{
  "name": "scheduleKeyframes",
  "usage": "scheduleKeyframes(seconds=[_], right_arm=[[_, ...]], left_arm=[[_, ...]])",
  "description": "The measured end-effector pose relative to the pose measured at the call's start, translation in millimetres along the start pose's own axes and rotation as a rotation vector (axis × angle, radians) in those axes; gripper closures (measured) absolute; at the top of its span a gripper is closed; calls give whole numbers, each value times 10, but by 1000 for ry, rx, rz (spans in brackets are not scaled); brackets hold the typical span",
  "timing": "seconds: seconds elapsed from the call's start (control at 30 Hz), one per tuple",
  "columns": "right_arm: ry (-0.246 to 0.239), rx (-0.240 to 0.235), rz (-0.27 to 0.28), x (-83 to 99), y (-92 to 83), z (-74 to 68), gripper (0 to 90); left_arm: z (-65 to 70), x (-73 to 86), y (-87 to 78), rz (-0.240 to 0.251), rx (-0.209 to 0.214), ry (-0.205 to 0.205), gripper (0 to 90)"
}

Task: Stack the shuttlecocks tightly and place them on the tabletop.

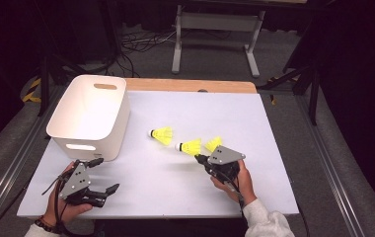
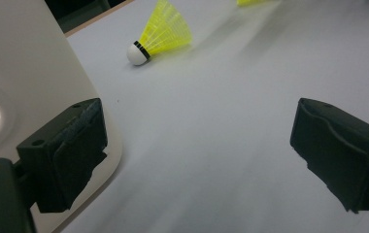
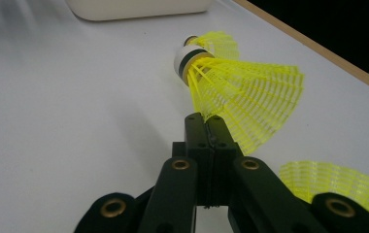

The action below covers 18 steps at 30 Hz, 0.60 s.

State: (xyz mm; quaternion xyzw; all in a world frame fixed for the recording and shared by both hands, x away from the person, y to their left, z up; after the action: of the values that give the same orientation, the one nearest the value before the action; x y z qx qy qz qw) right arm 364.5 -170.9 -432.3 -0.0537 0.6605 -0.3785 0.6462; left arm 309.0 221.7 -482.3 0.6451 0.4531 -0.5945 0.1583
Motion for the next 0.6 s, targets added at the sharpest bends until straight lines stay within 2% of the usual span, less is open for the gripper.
scheduleKeyframes(seconds=[0.23,0.37,0.6], right_arm=[[20,10,-26,-48,139,125,900],[40,-1,-34,-80,252,199,900],[50,-2,-62,-117,402,274,900]], left_arm=[[-4,10,1,1,9,-6,71],[-1,12,10,-11,3,-2,72],[7,17,13,-13,12,-4,73]])
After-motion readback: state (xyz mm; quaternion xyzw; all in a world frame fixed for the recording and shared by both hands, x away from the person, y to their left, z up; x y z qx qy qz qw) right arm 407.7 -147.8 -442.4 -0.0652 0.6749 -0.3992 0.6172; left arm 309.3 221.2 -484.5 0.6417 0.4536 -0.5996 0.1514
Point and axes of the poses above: each handheld gripper's, and its own axes: y roughly forward along the jaws, x roughly out of its underside, z roughly to its right, the point moved 2 cm from there along y, roughly forward along the jaws, and after that the axes turned 12 degrees about -x, right-handed, at the moved point
